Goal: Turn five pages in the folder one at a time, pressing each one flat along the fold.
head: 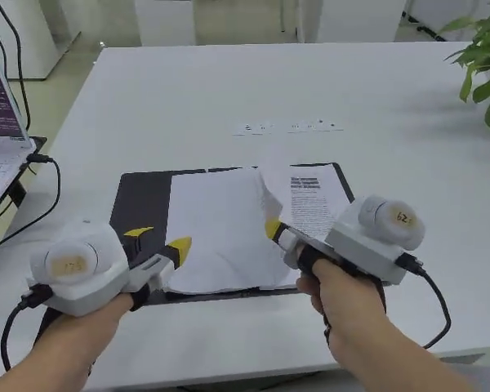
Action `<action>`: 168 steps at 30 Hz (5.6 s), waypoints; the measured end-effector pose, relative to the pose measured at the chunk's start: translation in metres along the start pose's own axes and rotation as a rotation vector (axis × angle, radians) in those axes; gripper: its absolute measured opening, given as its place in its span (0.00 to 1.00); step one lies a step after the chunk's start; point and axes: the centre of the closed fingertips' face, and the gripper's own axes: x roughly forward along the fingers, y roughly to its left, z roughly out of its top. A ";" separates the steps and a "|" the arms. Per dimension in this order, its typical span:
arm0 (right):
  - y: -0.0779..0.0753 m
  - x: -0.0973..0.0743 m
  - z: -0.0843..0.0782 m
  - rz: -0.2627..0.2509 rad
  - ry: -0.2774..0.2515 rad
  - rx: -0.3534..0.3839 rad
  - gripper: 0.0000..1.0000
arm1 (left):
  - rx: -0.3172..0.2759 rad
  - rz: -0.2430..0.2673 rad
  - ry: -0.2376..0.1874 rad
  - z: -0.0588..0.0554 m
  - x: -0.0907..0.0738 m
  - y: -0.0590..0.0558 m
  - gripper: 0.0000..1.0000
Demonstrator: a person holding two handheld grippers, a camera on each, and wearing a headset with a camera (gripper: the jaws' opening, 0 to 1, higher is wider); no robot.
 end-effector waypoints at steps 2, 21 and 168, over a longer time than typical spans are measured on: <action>0.007 0.005 -0.006 0.009 0.014 -0.019 0.00 | -0.004 0.004 -0.003 0.000 -0.004 0.002 0.34; 0.034 0.044 -0.074 0.046 0.202 -0.149 0.00 | -0.025 0.016 -0.019 0.002 -0.020 0.001 0.31; -0.133 0.251 0.079 -0.120 0.087 -0.344 0.00 | 0.063 0.168 0.254 -0.113 0.052 0.011 0.21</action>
